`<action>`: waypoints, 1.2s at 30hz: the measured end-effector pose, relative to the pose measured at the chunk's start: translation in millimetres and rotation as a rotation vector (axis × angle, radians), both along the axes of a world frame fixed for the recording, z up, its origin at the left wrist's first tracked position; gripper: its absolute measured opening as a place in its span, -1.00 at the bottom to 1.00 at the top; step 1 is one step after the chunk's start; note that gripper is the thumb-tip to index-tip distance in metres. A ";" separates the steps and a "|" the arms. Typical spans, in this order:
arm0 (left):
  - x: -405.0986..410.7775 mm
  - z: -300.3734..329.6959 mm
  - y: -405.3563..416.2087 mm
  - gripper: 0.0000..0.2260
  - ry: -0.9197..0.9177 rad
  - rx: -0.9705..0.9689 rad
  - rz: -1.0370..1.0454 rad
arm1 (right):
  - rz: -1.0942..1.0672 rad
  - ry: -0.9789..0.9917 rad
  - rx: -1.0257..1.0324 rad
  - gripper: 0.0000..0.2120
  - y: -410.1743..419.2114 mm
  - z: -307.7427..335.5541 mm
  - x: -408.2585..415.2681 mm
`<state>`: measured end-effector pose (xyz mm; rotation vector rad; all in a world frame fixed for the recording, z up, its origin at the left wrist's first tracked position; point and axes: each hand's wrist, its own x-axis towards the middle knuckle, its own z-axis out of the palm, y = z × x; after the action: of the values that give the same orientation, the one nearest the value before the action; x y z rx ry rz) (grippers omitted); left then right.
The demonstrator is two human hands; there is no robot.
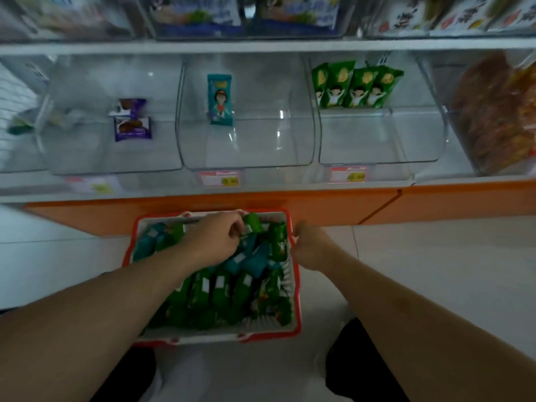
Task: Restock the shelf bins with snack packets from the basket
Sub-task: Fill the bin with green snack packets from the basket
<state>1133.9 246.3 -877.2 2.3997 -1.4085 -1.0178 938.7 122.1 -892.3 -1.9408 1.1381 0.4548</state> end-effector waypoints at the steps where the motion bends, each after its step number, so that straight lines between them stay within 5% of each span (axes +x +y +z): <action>1: 10.5 -13.2 12.8 -0.74 -0.038 0.041 0.005 | 0.003 0.087 0.040 -0.66 4.4 -20.2 0.7; 3: 34.0 -41.1 35.3 -0.63 -0.089 0.110 -0.017 | -0.040 0.233 0.121 -0.43 15.1 -59.6 8.0; 9: 63.1 -81.7 58.3 -0.42 -0.056 0.123 -0.189 | -0.212 0.235 -0.007 -0.55 23.9 -103.1 13.8; 15: 56.3 -96.2 44.7 -0.42 -0.158 0.005 -0.233 | -0.257 0.264 -0.055 -0.61 -2.8 -100.9 -20.8; 31: -89.3 -102.7 -69.1 -0.44 0.050 -0.090 -0.330 | -0.573 0.361 -0.281 -0.74 -101.6 -88.3 -206.3; 36: -123.4 -109.6 -113.7 -0.44 -0.123 -0.203 -0.316 | -0.695 0.390 -0.216 -0.65 -116.7 -86.4 -213.1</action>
<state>1010.5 132.6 -986.8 2.1719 -1.8795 -0.7524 725.5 5.4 -978.7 -1.5146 2.0778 0.3374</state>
